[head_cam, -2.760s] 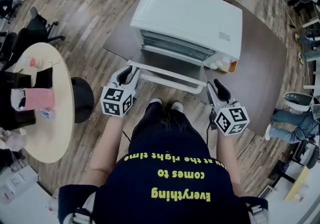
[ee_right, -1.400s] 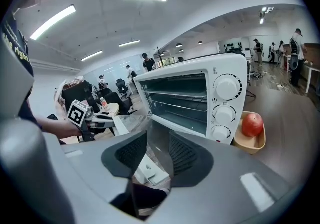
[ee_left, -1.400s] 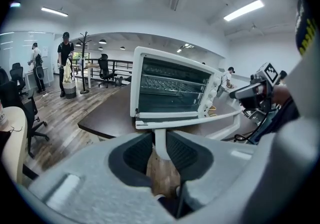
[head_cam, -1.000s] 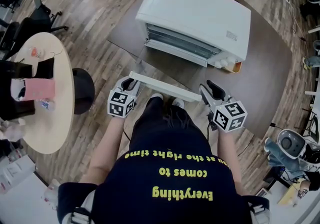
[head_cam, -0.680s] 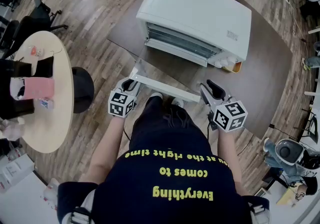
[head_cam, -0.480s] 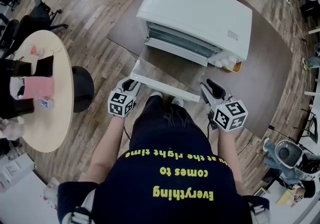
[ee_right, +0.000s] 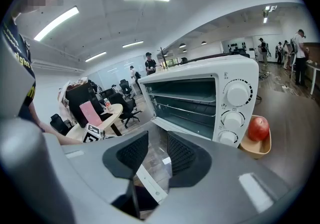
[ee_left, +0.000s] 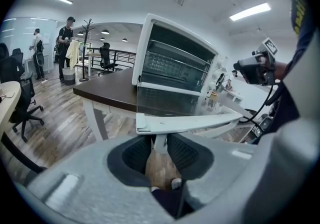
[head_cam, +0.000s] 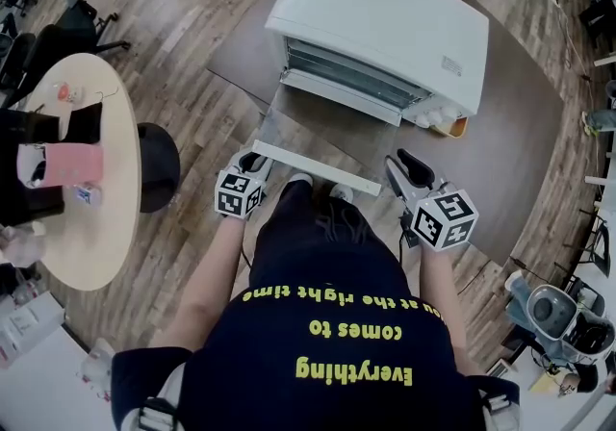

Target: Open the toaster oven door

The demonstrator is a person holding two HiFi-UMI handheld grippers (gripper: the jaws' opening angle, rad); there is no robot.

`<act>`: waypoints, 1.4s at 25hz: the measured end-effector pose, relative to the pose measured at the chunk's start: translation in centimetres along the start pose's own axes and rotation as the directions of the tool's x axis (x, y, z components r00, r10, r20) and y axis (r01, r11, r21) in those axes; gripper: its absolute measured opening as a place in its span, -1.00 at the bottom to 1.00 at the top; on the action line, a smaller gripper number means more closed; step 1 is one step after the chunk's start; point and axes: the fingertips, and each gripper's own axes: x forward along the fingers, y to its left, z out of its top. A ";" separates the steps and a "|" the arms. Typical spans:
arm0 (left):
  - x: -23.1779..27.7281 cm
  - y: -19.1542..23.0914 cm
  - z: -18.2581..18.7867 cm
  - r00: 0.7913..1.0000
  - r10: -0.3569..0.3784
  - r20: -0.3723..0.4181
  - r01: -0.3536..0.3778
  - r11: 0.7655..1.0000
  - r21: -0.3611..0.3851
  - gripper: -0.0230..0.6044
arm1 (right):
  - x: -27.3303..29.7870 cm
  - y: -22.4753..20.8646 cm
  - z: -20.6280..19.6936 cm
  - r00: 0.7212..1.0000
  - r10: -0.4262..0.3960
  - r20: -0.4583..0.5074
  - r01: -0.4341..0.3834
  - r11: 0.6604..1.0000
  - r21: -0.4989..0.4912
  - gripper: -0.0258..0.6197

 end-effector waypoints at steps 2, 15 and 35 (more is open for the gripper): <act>0.2 0.1 -0.3 1.000 0.002 -0.003 -0.002 1.000 0.008 -0.61 | 0.0 0.0 0.0 1.000 -0.002 0.001 0.002 1.000 0.002 -0.51; 0.2 0.4 -0.5 0.998 -0.019 0.058 0.020 1.000 -0.014 -0.55 | -0.3 0.3 -0.3 1.000 -0.001 0.005 0.000 1.000 0.027 -0.51; 1.0 1.0 -2.5 0.999 0.006 -0.038 -0.007 1.000 -0.030 -0.46 | -0.2 0.5 -0.1 1.000 0.007 0.014 -0.008 0.999 0.031 -0.52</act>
